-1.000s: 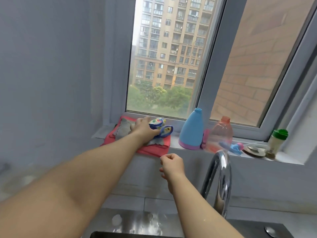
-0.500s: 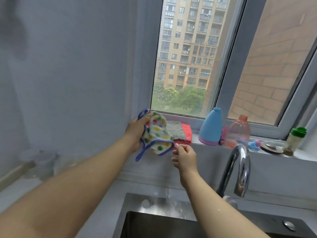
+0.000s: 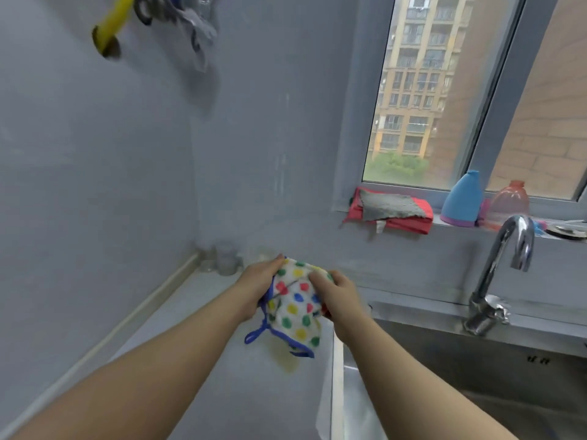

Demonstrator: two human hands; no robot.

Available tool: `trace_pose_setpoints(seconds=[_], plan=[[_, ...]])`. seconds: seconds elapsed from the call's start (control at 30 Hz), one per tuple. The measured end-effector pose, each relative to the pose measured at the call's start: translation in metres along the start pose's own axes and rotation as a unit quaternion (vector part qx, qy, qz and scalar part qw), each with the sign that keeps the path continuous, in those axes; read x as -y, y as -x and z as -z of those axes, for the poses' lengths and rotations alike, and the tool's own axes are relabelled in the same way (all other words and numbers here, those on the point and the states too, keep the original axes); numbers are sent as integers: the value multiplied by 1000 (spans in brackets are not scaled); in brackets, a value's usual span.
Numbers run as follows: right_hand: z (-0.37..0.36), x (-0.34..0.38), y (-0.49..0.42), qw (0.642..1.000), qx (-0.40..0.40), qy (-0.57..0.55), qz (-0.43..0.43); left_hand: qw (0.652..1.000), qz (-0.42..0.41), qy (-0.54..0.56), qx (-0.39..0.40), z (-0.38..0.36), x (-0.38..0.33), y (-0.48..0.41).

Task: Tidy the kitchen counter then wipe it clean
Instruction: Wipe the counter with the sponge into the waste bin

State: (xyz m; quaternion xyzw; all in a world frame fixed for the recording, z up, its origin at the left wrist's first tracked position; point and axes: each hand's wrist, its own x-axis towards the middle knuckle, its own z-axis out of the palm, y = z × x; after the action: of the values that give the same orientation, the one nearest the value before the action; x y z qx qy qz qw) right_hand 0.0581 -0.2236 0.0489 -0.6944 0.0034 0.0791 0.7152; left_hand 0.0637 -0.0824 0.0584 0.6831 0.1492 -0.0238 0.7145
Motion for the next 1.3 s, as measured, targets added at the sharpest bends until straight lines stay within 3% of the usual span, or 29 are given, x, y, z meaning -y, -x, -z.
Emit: trace_pose_setpoints(seconds=[0.17, 0.3, 0.37, 0.5, 0.63, 0.73, 0.8, 0.9, 1.1, 1.3], plan=[[-37, -24, 36, 1000, -23, 9, 4, 985, -81, -154, -8, 49, 23, 39], [-60, -30, 64, 999, -14, 30, 25, 970, -88, -206, 98, 76, 36, 73], [-62, -31, 74, 998, -8, 51, 34, 962, -89, -238, 100, 86, 41, 76], [-66, -33, 86, 999, -33, 5, 15, 995, -46, -77, 49, 92, 42, 84], [-77, -38, 100, 992, 54, 3, -118, 999, -22, 0, 39, 83, 46, 98], [-74, -40, 107, 987, 51, -34, -148, 998, -30, -45, 28, 86, 48, 105], [-68, -41, 109, 988, 19, -81, -127, 994, -49, -96, -21, 91, 53, 108], [-68, -40, 115, 984, 4, -120, -128, 992, -61, -88, -72, 94, 63, 110], [-69, -57, 143, 964, 83, -94, -235, 999, -6, -31, 5, 94, 72, 136], [-82, -68, 174, 961, 111, -63, -247, 995, -13, -90, -37, 104, 94, 164]])
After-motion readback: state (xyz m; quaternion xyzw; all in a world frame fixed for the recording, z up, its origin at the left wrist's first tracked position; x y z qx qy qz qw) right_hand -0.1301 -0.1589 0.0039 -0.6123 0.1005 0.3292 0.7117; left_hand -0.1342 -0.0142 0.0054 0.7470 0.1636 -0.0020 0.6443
